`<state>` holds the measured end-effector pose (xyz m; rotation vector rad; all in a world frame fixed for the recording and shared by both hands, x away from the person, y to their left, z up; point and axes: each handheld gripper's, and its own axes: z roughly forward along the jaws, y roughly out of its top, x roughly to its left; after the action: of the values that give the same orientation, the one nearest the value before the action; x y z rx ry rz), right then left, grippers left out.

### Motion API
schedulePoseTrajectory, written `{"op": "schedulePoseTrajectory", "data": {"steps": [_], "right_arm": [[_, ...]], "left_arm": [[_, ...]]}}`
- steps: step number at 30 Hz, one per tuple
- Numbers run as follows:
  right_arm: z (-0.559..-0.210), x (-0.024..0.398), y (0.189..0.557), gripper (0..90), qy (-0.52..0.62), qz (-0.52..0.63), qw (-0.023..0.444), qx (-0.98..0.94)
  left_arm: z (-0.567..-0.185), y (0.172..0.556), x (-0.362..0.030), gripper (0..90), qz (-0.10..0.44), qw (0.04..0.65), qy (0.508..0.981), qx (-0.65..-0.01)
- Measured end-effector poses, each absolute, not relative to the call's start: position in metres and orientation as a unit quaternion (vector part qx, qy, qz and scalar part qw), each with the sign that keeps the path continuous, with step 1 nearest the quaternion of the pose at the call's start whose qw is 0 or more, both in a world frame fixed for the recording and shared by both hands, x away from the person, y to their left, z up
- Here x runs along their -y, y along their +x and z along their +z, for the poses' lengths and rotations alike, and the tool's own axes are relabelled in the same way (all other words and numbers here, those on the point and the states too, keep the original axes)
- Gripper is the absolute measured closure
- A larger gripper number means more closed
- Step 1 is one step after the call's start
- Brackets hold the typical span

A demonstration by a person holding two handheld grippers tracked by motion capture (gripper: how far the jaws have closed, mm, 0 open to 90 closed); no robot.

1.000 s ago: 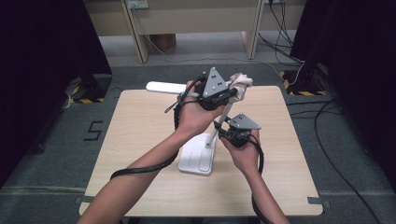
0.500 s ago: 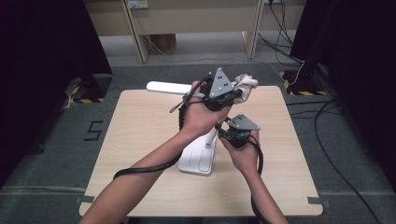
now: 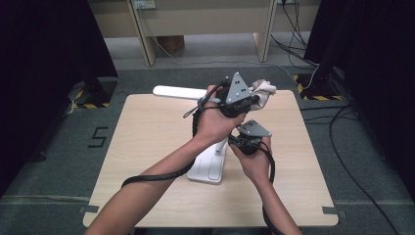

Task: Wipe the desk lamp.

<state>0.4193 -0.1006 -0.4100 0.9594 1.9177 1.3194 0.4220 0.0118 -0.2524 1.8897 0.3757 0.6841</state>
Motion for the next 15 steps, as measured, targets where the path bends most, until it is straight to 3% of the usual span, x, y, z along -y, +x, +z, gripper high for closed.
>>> {"op": "schedulePoseTrajectory", "data": {"steps": [7, 15], "right_arm": [[-0.410, 0.099, 0.419, 56.0, 0.360, 0.504, 0.303, -0.724], [-0.411, 0.100, 0.419, 55.8, 0.361, 0.504, 0.305, -0.723]], "left_arm": [[-0.251, 0.417, -0.018, 81.3, 0.280, 0.528, 0.786, -0.157], [-0.242, 0.403, -0.061, 81.5, 0.284, 0.543, 0.772, -0.170]]}}
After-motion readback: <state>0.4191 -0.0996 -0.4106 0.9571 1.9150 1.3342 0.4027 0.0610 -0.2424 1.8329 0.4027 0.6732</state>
